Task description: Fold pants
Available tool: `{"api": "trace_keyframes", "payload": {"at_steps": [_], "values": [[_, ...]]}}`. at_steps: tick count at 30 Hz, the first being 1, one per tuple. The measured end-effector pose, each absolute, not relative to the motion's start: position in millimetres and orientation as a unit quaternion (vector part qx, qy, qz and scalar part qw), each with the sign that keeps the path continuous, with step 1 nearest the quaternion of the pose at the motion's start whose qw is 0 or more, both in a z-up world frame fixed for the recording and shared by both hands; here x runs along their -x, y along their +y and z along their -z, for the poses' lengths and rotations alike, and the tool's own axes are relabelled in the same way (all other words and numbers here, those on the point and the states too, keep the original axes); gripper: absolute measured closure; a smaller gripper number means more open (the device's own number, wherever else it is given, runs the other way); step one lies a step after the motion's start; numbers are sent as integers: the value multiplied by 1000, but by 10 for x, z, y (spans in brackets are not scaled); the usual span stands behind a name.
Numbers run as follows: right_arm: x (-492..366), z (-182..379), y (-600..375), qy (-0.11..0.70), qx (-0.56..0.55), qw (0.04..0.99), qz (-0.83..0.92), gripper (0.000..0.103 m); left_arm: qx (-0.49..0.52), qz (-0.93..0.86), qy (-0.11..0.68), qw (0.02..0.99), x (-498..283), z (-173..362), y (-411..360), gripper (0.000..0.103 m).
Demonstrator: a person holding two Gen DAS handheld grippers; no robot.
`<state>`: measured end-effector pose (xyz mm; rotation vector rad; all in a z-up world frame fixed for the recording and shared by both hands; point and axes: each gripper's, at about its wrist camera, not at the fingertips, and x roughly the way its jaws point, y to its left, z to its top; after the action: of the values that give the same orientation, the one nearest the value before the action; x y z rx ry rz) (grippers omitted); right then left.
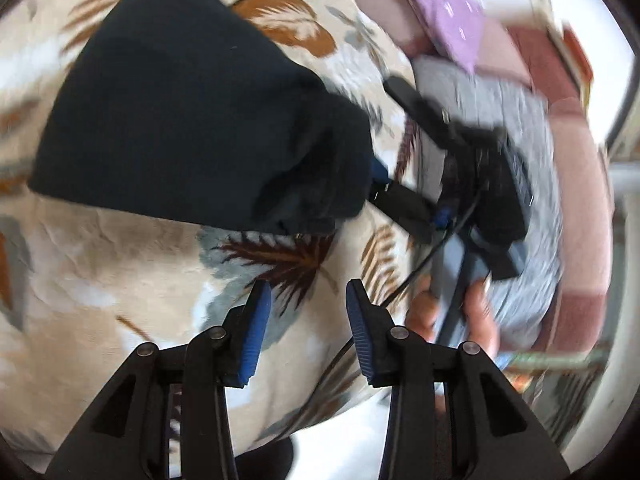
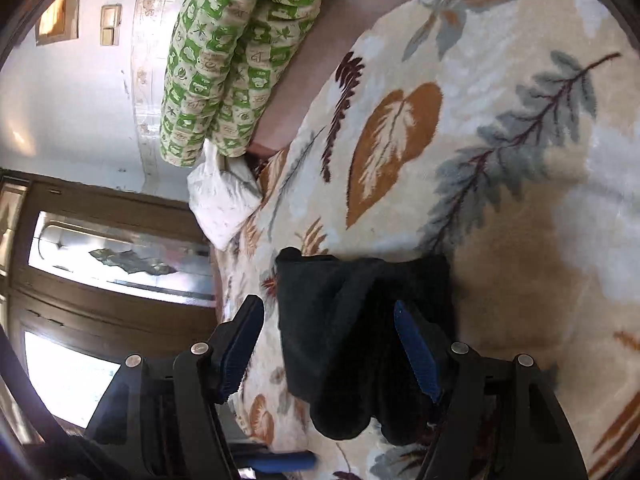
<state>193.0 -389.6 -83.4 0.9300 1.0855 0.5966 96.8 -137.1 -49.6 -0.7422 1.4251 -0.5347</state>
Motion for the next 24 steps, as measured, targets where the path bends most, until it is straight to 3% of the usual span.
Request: {"api": "trace_keyframes", "payload": {"at_steps": [10, 18, 20, 22, 24], "values": [[-2102, 982, -3933, 512, -415, 691, -297, 33, 529, 122, 594, 594, -872, 786, -1280, 67], [-2121, 988, -3921, 518, -407, 684, -313, 33, 520, 51, 565, 639, -1007, 822, -1239, 68], [-2132, 999, -3911, 524, -401, 686, -308, 33, 514, 44, 589, 622, -1046, 970, -1321, 75], [-2138, 996, -3897, 527, -392, 693, -297, 37, 506, 35, 600, 618, -1050, 1065, -1390, 81], [-2141, 985, -3884, 531, -369, 709, -282, 66, 489, 35, 608, 624, -1082, 1057, -1422, 84]]}}
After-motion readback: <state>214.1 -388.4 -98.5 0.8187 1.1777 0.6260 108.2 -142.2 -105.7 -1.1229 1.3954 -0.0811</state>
